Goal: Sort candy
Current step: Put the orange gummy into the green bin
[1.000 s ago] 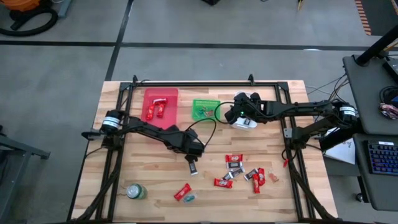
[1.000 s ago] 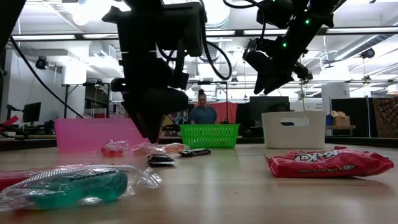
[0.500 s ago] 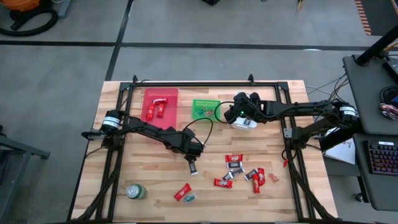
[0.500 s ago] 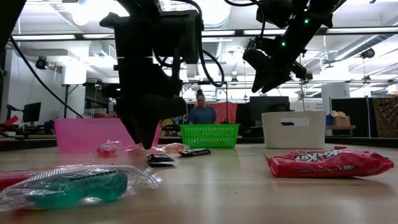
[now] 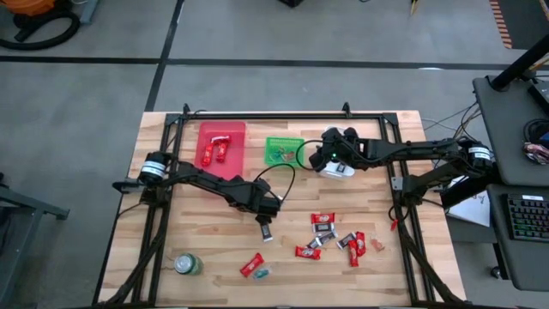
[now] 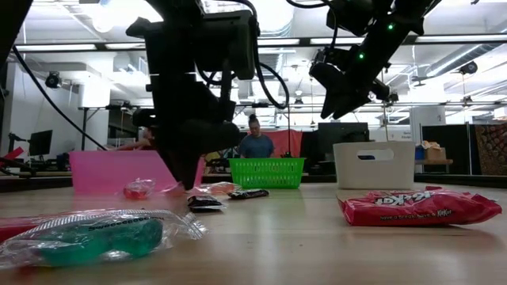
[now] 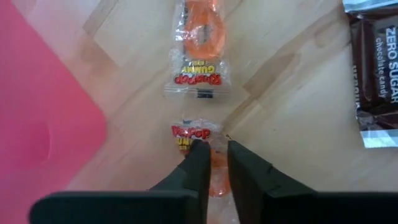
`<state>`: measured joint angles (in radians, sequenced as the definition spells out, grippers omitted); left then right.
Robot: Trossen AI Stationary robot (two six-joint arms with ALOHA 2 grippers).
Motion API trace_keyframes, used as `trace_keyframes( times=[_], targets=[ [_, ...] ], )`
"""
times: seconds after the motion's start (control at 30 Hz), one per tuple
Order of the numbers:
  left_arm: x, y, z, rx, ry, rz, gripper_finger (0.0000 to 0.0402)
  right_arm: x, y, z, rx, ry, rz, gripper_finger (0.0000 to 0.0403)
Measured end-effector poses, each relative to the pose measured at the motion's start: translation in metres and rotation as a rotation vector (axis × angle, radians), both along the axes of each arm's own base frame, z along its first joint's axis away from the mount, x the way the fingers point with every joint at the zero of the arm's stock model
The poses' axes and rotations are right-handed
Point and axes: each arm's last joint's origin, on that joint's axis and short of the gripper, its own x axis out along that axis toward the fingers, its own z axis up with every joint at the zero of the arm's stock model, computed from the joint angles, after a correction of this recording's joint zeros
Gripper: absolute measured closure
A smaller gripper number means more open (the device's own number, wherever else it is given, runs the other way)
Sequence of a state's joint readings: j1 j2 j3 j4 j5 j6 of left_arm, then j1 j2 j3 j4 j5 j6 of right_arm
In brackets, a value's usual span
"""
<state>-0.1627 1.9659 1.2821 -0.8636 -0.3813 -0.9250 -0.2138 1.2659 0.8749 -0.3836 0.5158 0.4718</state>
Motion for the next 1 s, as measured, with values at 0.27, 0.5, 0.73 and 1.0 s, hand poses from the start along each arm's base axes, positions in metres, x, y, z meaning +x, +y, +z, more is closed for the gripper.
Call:
trace_keyframes(
  times=[0.27,0.5,0.73,1.0],
  targets=[
    [0.002,-0.005,0.0,0.004,0.028,-0.153,0.04,0.001,0.001,-0.001,0.025,0.005,0.046,0.0232],
    [0.002,-0.01,0.005,0.019,0.057,-0.324,0.0401,0.001,0.002,-0.001,0.04,0.011,0.079,0.0232],
    [0.001,-0.011,0.029,0.021,0.019,-0.501,0.0402,0.001,0.002,-0.001,0.038,0.014,0.083,0.0232],
    [-0.015,-0.015,0.052,0.008,-0.12,-0.584,0.0402,0.002,0.006,-0.002,0.076,0.01,0.13,0.0232]
  ],
)
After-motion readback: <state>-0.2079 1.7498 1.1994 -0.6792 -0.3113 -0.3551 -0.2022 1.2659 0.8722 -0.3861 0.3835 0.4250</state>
